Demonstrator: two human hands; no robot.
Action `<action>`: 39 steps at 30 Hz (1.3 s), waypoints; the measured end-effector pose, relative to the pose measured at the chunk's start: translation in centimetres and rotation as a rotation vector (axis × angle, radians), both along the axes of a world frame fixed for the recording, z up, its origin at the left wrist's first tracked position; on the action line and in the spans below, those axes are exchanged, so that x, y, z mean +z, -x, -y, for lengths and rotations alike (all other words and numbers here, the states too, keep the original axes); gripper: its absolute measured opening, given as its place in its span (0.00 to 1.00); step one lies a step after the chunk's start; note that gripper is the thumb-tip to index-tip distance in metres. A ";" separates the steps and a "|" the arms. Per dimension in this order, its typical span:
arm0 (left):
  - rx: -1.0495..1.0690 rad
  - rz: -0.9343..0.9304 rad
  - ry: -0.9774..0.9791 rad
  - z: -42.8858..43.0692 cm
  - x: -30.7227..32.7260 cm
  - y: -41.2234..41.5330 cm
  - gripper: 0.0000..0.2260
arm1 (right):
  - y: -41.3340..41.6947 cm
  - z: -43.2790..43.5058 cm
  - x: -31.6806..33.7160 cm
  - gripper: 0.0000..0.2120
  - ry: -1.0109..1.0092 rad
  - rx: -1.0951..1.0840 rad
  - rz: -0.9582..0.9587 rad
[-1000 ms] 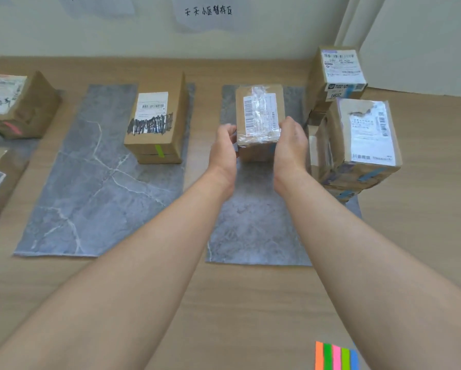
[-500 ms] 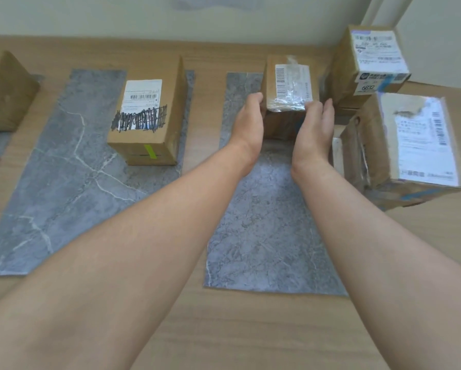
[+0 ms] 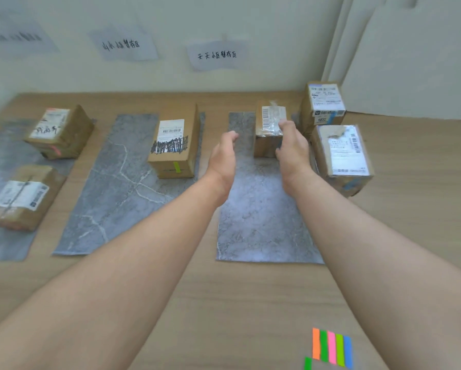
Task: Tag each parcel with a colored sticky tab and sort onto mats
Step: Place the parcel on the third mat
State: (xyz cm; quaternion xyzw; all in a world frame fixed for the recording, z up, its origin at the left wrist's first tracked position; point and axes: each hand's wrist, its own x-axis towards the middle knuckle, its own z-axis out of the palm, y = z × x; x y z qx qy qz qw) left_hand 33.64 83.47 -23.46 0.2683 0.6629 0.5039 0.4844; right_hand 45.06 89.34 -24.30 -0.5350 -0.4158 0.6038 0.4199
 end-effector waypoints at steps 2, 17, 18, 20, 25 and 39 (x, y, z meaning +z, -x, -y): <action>-0.003 0.001 -0.027 1.8 1.9 -0.5 0.22 | -0.3 1.9 1.9 0.11 -0.003 -0.005 -0.003; 0.053 0.022 -0.242 17.6 16.7 -2.9 0.23 | -3.4 18.5 16.4 0.05 -0.135 -0.037 -0.097; 0.053 0.015 -0.250 18.8 17.6 -3.2 0.26 | -3.4 19.7 17.4 0.06 -0.142 -0.037 -0.107; 0.048 -0.008 -0.266 21.1 19.2 -3.7 0.25 | -3.0 21.9 19.3 0.10 -0.157 -0.032 -0.117; 0.014 -0.020 -0.308 26.6 22.7 -3.4 0.21 | -2.6 28.1 23.3 0.11 -0.203 0.007 -0.129; -0.131 -0.133 -0.478 49.9 36.0 4.9 0.20 | 1.9 51.5 35.3 0.29 -0.393 -0.123 -0.105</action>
